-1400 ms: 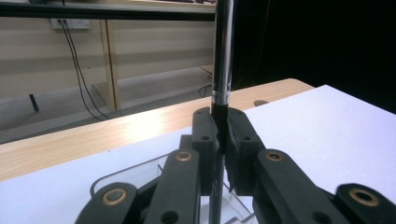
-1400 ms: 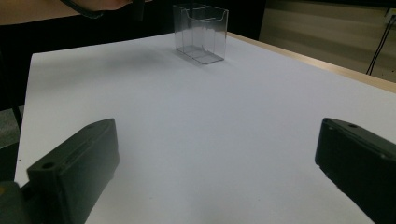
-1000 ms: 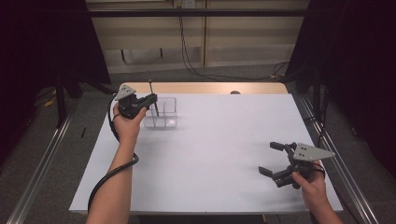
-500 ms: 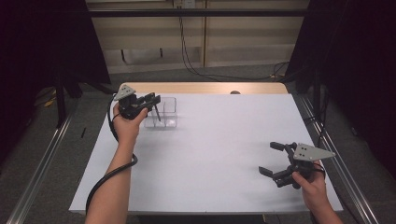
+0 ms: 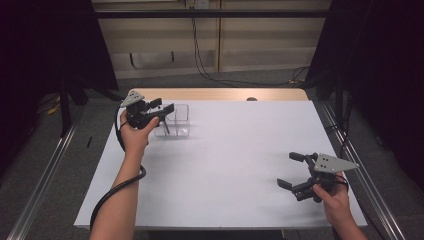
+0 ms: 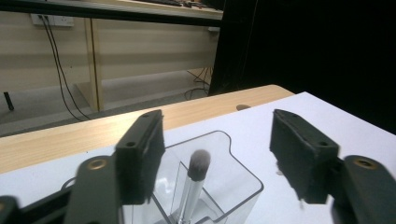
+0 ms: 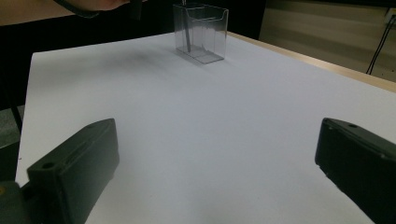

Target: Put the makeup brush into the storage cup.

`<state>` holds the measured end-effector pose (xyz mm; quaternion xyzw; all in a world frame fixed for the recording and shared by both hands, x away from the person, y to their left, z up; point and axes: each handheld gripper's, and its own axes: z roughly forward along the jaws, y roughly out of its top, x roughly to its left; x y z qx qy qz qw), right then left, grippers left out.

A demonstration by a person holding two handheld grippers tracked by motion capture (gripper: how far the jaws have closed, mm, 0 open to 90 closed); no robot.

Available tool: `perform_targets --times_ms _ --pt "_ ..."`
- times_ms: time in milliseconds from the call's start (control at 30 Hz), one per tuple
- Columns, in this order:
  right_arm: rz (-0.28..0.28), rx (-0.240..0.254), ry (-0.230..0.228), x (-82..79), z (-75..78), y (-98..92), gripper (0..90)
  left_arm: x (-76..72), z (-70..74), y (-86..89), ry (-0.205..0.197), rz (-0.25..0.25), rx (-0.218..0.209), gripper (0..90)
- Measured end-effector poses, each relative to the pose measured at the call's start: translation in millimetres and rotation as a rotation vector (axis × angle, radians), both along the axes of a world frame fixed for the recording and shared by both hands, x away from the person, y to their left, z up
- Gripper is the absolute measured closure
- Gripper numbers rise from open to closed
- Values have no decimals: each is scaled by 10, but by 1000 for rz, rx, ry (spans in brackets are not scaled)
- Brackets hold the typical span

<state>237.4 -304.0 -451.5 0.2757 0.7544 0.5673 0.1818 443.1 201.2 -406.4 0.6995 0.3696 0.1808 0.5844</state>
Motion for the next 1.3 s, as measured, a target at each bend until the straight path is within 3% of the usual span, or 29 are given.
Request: perform_targets --times_ms 433,500,700,833,1300 --pt "-2 1 1 -3 -2 0 0 -23 15 33 8 -9 -48 100" --pt "-1 1 1 -6 -4 1 0 -37 14 42 2 -24 -32 70" --pt "-2 -1 0 -17 1 -8 0 -89 15 102 3 -35 -42 33" --pt "-2 -1 1 -16 -2 -6 0 -125 5 127 -5 -59 -22 13" --pt "-2 -2 0 -16 -5 5 0 -276 -41 179 2 -93 -43 3"
